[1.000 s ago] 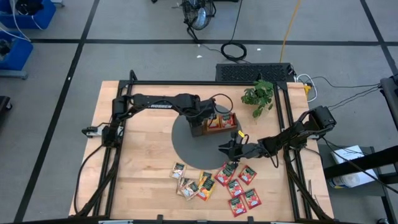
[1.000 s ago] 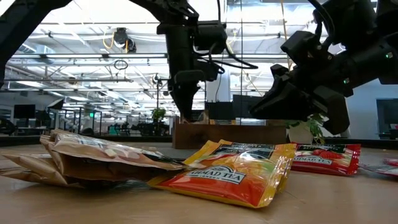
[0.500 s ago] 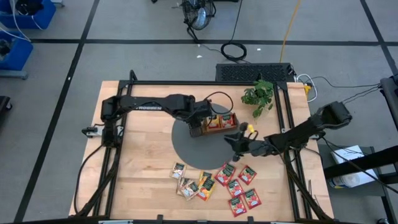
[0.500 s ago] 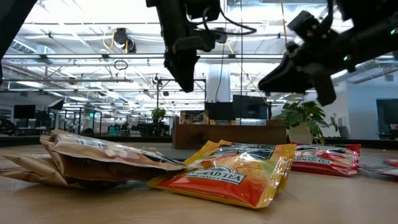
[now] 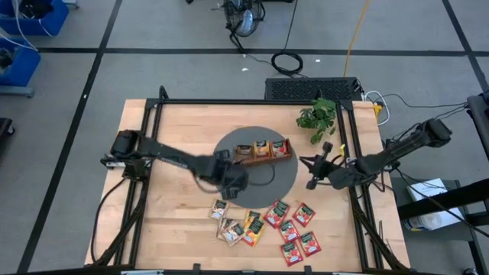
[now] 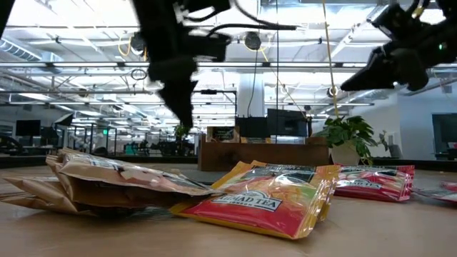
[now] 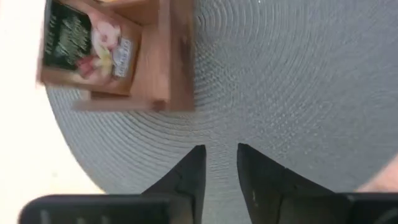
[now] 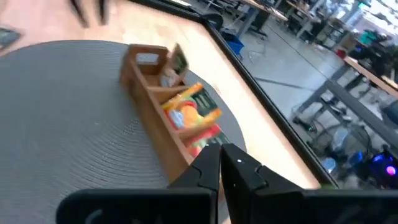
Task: Pick & Place Tea
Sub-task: Adjust the wooden organizer
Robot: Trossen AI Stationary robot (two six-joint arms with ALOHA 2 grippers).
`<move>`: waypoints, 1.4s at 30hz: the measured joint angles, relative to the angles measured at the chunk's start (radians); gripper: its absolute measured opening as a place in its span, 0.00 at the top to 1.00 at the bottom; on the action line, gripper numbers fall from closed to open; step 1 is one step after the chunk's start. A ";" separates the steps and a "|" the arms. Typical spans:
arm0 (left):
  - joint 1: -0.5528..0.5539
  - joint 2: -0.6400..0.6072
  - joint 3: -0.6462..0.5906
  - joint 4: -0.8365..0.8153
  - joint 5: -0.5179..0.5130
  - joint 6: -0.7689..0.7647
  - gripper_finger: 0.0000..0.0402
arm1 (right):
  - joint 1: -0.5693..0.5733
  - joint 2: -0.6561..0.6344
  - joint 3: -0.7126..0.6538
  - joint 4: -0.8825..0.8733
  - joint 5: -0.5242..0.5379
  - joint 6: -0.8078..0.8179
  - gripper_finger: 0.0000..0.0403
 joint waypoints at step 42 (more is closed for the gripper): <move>0.119 -0.170 -0.455 0.683 -0.061 -0.100 0.96 | -0.537 0.511 -0.235 0.763 -0.515 -0.080 1.00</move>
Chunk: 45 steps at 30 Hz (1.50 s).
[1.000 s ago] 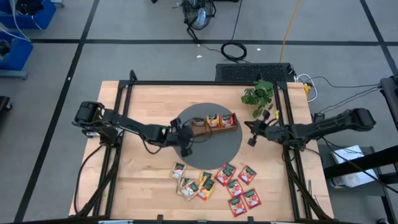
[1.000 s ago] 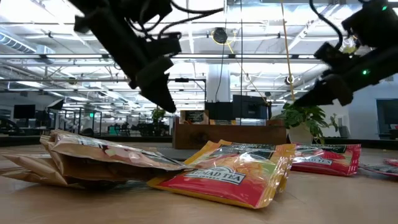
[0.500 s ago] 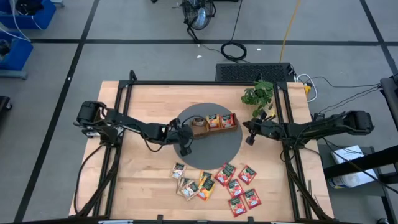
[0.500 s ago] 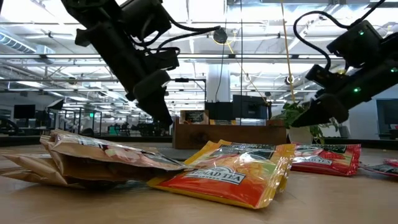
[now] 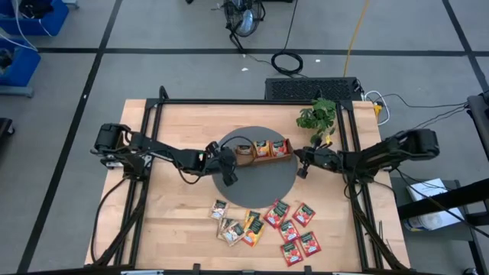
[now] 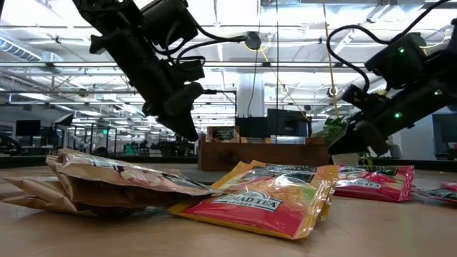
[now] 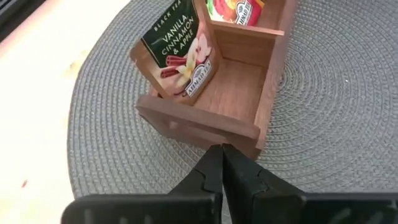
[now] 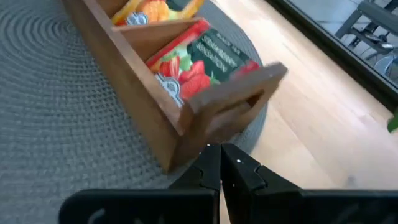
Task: Pick & Place Tea
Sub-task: Adjust the wooden organizer
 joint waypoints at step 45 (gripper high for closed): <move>-0.146 0.033 0.002 0.166 0.010 0.137 0.97 | 0.033 -0.207 0.001 -0.253 -0.148 0.177 1.00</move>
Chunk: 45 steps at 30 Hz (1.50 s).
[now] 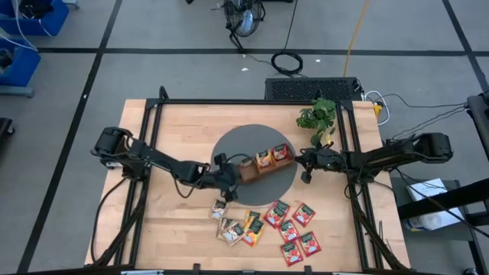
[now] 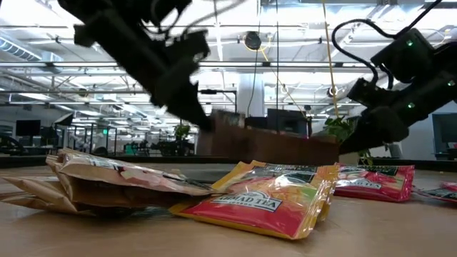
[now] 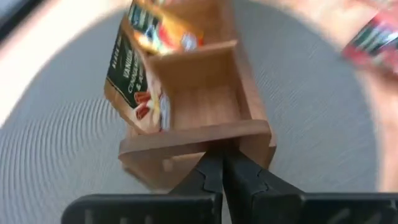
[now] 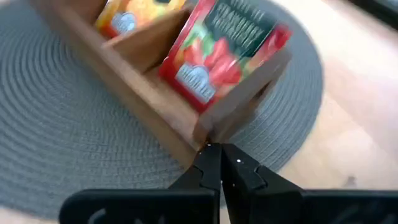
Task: Pick & Place Tea
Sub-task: Adjust the wooden organizer
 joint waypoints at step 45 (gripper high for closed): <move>0.038 0.007 -0.001 -0.196 0.025 -0.133 0.97 | 0.040 0.099 -0.001 0.108 0.057 -0.020 1.00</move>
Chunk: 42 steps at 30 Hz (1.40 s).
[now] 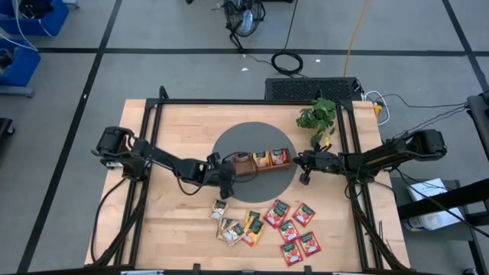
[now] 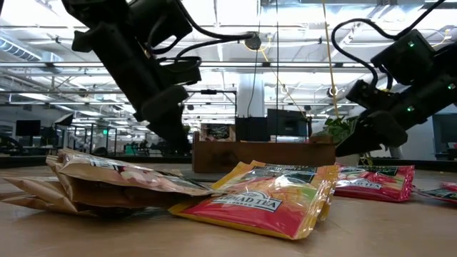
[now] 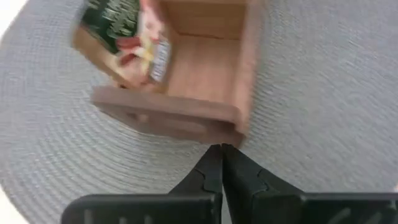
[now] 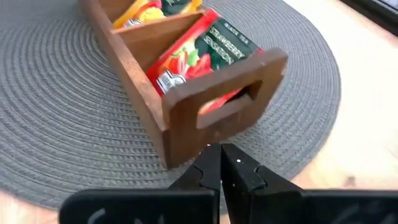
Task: Pick & Place Tea
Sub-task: Adjust the wooden organizer
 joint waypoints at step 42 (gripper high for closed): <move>0.025 0.000 0.000 -0.172 0.015 -0.084 0.88 | 0.000 -0.002 0.000 -0.041 -0.260 0.003 1.00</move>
